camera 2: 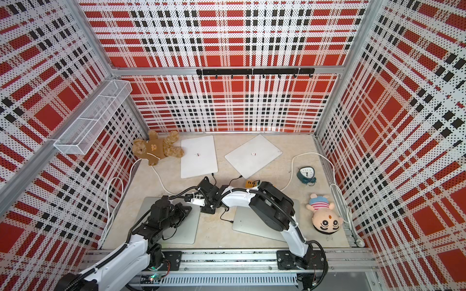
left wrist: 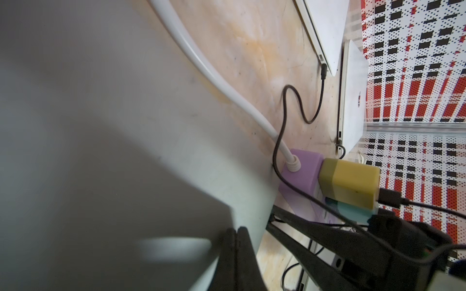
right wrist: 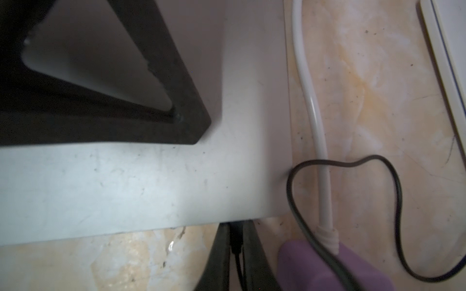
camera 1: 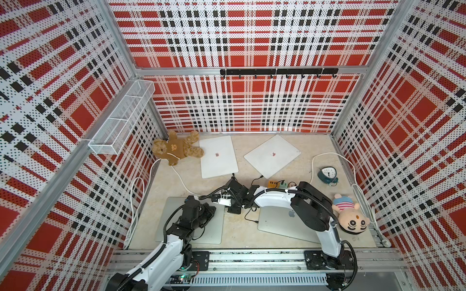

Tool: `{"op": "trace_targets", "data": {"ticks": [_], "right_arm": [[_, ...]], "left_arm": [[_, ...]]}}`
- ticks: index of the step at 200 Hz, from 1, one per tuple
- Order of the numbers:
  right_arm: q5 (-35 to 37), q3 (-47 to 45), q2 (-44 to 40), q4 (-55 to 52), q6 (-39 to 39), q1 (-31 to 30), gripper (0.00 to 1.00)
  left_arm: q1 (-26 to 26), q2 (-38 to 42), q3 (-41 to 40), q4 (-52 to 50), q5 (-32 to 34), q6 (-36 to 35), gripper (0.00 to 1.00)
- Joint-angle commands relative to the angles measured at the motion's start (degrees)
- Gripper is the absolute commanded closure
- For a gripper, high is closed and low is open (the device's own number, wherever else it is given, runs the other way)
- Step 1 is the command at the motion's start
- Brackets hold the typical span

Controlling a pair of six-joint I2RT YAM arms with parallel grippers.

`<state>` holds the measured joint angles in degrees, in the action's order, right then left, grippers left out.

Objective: Unplug the laptop charger
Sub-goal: Remove the charging cable from the laptop.

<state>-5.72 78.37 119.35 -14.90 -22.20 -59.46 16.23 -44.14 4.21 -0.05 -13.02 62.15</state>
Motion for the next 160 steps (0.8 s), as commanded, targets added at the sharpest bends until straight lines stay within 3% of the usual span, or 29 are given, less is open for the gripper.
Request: {"op": "trace_targets", "data": {"ticks": [1, 38, 97, 160], "right_arm": [[-0.4, -1.1, -1.9, 1.2, 3.6, 0.4, 1.00], [-1.0, -1.9, -2.8, 2.5, 6.5, 0.4, 1.00], [1.6, 0.0, -2.4, -1.8, -0.2, 0.5, 1.00], [1.8, -1.0, -3.4, -1.3, 0.2, 0.5, 1.00]], "left_arm": [[0.4, -0.2, -0.9, -3.0, 0.6, -0.3, 1.00], [0.5, 0.0, -1.0, -3.1, 0.7, -0.2, 1.00], [0.5, -0.1, -0.9, -3.1, 0.7, -0.3, 1.00], [0.6, 0.0, -0.9, -3.2, 0.7, -0.3, 1.00]]}}
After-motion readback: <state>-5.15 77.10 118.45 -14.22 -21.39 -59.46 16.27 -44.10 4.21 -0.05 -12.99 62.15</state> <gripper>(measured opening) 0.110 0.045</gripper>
